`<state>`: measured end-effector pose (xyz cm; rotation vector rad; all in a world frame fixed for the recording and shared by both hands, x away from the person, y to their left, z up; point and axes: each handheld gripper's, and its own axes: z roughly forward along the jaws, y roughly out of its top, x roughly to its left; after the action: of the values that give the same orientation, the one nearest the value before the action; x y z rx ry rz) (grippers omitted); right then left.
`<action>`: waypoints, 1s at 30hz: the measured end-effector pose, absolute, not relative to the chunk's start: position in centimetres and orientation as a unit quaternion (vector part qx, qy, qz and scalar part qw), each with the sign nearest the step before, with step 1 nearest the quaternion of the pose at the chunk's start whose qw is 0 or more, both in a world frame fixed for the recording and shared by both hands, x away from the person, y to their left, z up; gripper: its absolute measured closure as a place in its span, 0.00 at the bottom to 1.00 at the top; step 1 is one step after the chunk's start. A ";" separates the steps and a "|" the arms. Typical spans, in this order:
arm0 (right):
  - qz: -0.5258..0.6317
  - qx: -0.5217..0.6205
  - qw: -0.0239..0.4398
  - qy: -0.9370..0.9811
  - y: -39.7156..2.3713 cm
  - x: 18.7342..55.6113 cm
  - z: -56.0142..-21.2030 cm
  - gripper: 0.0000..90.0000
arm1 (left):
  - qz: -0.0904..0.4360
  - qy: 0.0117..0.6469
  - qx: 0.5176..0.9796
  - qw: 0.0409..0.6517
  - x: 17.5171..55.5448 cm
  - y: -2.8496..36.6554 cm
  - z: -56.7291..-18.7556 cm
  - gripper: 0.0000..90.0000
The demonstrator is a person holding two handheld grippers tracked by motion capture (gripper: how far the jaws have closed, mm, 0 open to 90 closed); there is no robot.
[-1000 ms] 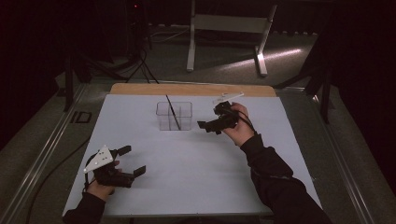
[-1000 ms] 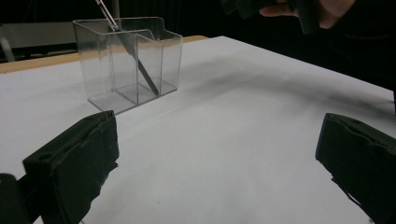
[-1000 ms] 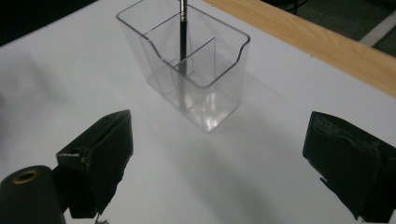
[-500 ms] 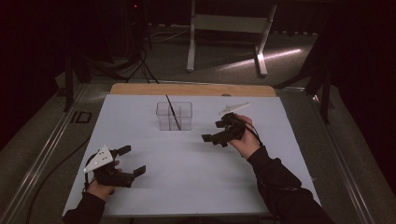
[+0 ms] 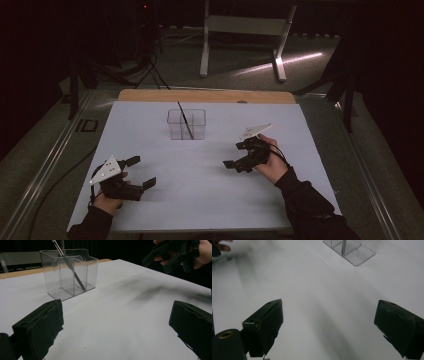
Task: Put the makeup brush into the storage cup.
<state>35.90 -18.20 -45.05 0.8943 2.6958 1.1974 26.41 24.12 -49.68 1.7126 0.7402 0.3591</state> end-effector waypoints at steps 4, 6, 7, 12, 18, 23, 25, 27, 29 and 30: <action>0.405 0.296 0.026 0.865 -19.5 35.3 -45.1 0.10 | 0.153 0.317 0.733 0.582 26.4 24.1 -49.7 0.01; 0.407 0.299 0.018 0.863 -19.8 35.2 -45.2 0.10 | 0.153 0.317 0.733 0.582 26.4 24.1 -49.7 0.01; 0.406 0.298 0.017 0.864 -20.4 35.0 -45.3 0.10 | 0.153 0.317 0.733 0.582 26.4 24.1 -49.7 0.01; 0.402 0.287 -0.015 0.870 -21.7 34.1 -46.0 0.10 | 0.153 0.318 0.733 0.582 26.4 24.1 -49.7 0.01; 0.401 0.285 -0.015 0.870 -23.3 33.0 -47.1 0.09 | 0.151 0.319 0.731 0.585 26.4 24.1 -49.7 0.01; 0.419 0.293 -0.031 0.859 -24.6 32.5 -47.3 0.09 | 0.150 0.319 0.731 0.585 26.5 24.1 -49.7 0.01; 0.429 0.299 -0.030 0.852 -25.1 32.3 -47.3 0.10 | 0.151 0.318 0.731 0.584 26.4 24.1 -49.7 0.01; 0.438 0.303 -0.043 0.845 -25.6 32.2 -47.4 0.10 | 0.151 0.319 0.731 0.584 26.4 24.1 -49.7 0.01; 0.449 0.306 -0.058 0.838 -26.0 32.0 -47.6 0.10 | 0.151 0.319 0.730 0.585 26.4 24.1 -49.7 0.01; 0.448 0.307 -0.060 0.838 -26.2 31.9 -47.8 0.10 | 0.151 0.319 0.731 0.584 26.5 24.1 -49.7 0.01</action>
<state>31.89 -26.21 -47.76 1.0029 2.7374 1.4628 26.45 24.13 -49.70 1.7051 0.7445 0.3525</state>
